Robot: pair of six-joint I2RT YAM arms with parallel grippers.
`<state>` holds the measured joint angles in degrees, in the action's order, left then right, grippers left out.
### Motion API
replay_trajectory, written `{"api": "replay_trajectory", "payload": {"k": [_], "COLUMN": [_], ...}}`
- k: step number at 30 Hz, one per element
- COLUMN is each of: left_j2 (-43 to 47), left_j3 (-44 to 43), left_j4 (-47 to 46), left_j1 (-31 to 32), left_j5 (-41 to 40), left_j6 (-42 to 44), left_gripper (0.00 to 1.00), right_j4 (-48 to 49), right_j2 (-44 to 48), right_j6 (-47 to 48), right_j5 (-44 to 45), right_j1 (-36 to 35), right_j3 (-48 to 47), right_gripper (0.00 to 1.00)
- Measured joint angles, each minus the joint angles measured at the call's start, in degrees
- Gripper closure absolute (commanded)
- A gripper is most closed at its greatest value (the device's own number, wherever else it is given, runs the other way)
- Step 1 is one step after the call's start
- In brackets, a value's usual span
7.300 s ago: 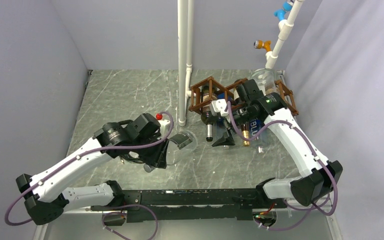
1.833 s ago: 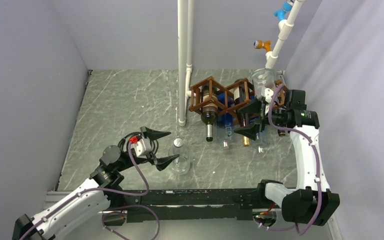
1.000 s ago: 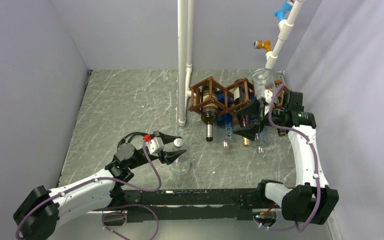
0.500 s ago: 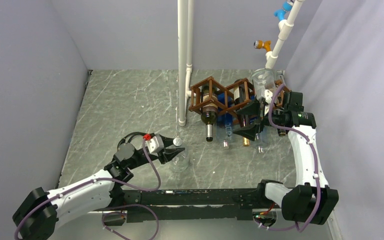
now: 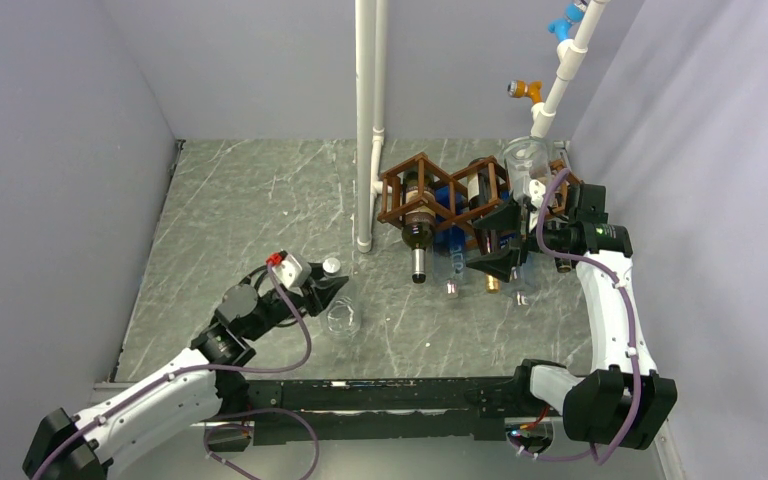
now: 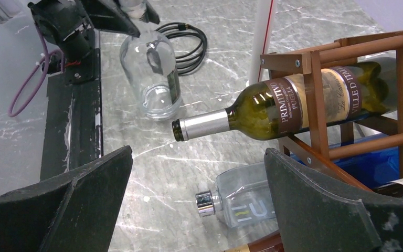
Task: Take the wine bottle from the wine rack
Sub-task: Pick up the wine bottle from the center of the board.
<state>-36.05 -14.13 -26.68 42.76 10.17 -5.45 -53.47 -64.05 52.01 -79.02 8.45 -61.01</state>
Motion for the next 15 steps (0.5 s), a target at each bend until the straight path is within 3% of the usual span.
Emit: {"api": "replay_trajectory", "payload": {"k": [7,15], "left_j2": [-0.1,-10.3], "left_j3": [-1.2,-6.9], "left_j4": [1.7,-2.6], "left_j1": [-4.7,-13.6], "left_j5": [-6.7,-9.7], "left_j6": [0.1,-0.6], "left_gripper": [1.00,1.00], "right_j4": [0.0,0.0], "right_j2": [0.0,0.3], "right_j6": [0.3,0.3], "right_j5": [0.0,0.0], "right_j1": [0.0,0.0], "right_j3": [0.0,0.7], "right_gripper": [0.01,0.01]}}
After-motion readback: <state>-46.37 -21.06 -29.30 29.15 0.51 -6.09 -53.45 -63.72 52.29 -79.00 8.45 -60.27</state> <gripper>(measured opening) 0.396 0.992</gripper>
